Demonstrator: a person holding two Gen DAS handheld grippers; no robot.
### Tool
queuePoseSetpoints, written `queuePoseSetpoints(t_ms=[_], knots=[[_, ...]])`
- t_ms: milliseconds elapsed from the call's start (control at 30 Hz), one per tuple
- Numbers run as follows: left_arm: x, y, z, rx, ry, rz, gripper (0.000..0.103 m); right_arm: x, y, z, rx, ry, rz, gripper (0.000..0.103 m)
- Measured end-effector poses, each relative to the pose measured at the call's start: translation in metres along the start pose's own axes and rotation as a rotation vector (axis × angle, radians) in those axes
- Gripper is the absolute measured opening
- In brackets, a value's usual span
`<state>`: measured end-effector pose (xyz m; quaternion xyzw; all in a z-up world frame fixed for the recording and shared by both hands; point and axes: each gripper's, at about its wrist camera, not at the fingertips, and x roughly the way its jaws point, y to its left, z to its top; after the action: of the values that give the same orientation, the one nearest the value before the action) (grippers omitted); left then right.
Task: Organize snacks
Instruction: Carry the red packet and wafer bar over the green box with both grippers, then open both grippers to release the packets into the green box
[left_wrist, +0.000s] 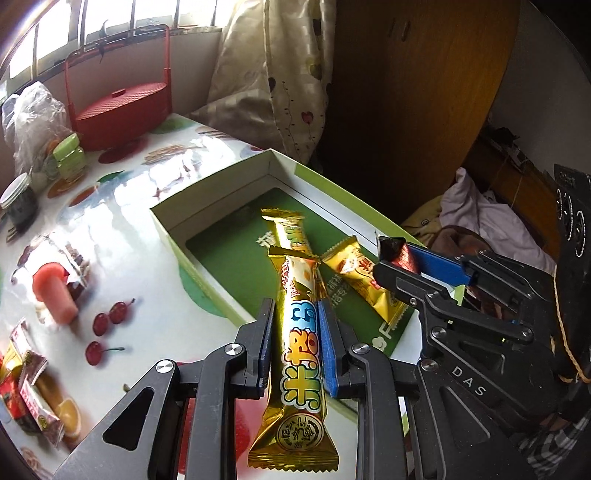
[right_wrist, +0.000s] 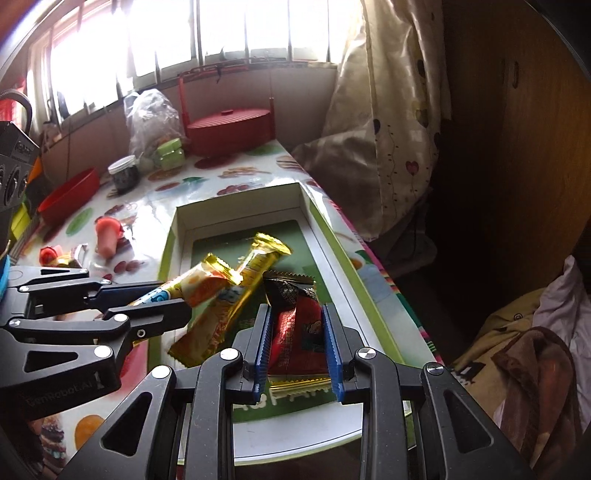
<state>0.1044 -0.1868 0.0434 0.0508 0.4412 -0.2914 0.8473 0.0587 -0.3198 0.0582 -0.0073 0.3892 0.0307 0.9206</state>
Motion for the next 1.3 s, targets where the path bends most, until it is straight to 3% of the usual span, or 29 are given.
queuePoseSetpoints(t_ms=[600, 1033, 1300], knots=[[0.012, -0.003, 0.0, -0.026, 0.014, -0.028, 0.024, 0.009, -0.011, -0.007, 0.017, 0.022, -0.004, 0.026], [0.008, -0.002, -0.002, -0.026, 0.009, -0.06, 0.036, 0.009, -0.013, -0.009, 0.035, 0.027, -0.015, 0.043], [0.001, -0.002, -0.003, -0.044, -0.005, -0.077, 0.041, 0.006, -0.013, -0.011, 0.034, 0.033, -0.036, 0.047]])
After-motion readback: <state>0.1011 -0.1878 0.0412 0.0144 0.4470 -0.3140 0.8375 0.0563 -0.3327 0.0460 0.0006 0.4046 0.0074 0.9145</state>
